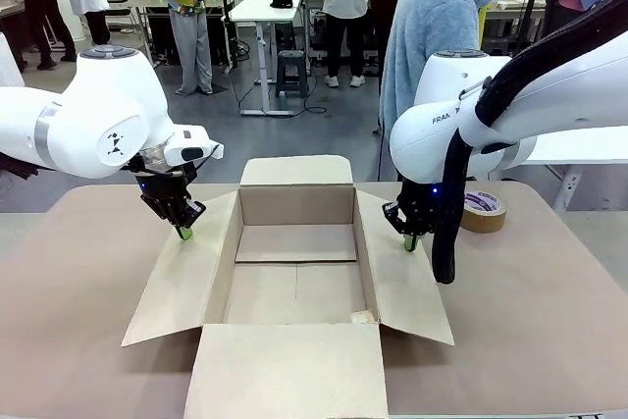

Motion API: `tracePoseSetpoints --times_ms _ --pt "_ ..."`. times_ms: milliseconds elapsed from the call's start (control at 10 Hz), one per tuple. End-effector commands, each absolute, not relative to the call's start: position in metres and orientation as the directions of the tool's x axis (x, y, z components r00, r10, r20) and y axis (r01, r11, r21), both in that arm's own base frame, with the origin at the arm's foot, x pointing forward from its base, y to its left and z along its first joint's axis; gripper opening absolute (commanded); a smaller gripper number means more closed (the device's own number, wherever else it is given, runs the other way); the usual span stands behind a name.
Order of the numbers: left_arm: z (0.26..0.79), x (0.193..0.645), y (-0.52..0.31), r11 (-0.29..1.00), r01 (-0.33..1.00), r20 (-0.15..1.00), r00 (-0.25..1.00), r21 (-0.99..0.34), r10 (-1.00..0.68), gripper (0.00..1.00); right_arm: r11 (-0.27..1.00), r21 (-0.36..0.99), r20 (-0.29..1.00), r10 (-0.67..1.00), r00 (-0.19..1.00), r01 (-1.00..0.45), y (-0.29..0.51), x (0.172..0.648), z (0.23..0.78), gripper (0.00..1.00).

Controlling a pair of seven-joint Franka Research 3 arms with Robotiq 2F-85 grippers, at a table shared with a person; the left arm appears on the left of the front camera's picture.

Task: Wrap the clocks to prevent damage.
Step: Once the human has placed the objects inside and stepped back, release both hands from the side flaps of the Package Box.

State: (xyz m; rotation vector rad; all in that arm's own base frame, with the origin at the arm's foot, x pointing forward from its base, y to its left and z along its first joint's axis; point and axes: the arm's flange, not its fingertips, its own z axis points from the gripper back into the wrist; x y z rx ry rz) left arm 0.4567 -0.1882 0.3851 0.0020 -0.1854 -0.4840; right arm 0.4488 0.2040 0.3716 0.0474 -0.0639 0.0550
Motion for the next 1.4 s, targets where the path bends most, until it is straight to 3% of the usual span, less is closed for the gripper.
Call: tracePoseSetpoints --times_ms 0,1300 --pt "0.3847 0.4564 -0.1883 0.886 0.461 0.176 0.87 0.047 -0.461 0.0 0.999 0.035 0.061 0.036 0.998 -0.038 0.2048 0.4471 0.3694 0.01" --pt "0.3847 0.4564 -0.1883 0.886 0.461 0.176 0.87 0.047 -0.461 0.0 0.999 0.035 0.061 0.036 0.998 -0.038 0.2048 0.4471 0.3694 0.01"
